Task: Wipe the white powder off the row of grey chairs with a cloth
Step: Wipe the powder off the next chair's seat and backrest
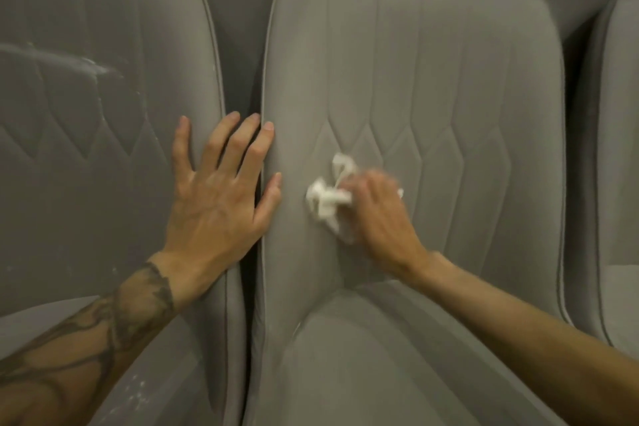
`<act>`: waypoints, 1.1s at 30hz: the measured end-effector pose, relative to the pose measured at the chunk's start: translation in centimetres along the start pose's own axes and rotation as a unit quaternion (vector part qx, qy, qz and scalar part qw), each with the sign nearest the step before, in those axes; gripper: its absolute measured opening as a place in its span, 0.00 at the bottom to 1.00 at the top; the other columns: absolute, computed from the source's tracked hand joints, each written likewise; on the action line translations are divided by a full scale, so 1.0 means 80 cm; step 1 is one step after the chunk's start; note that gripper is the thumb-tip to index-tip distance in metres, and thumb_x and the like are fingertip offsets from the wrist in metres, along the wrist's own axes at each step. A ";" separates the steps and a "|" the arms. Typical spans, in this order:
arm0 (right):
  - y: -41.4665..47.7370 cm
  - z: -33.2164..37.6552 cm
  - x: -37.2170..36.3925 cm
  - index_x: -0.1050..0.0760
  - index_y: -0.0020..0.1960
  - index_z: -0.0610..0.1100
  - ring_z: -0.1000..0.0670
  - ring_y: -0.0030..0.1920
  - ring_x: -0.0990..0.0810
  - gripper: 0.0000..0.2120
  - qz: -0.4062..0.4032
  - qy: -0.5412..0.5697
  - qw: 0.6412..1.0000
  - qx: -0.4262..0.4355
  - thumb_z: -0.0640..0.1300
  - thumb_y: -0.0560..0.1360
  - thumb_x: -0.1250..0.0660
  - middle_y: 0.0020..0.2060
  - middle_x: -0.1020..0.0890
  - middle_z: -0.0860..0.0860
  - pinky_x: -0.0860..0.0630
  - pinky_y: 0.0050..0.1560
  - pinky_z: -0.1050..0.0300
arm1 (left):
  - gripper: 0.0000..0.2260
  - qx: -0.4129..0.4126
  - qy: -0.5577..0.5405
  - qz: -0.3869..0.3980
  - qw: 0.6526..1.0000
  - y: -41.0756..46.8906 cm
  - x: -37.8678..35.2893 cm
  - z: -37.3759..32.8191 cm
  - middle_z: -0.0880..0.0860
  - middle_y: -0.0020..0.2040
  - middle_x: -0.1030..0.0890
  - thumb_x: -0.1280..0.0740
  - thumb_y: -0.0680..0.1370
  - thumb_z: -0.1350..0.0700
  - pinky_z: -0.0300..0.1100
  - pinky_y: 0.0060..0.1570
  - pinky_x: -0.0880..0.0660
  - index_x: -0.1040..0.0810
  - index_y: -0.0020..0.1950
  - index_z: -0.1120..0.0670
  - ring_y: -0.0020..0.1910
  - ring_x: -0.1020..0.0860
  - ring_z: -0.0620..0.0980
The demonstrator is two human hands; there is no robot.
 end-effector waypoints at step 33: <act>0.205 0.062 0.050 0.29 0.66 0.36 0.41 0.49 0.27 0.23 -0.054 -0.027 0.997 0.039 0.53 0.80 0.41 0.52 0.25 0.40 0.28 0.50 0.46 | 0.26 0.010 0.000 0.085 0.996 -0.081 0.030 0.015 0.61 0.78 0.35 0.35 0.84 0.52 0.60 0.76 0.37 0.34 0.79 0.61 0.79 0.36 0.62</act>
Point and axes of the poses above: each hand's wrist, its own y-axis towards the middle knuckle, its own x-axis out of the back of the hand, z = x × y, the point moved 7 cm from there along y, towards the middle knuckle
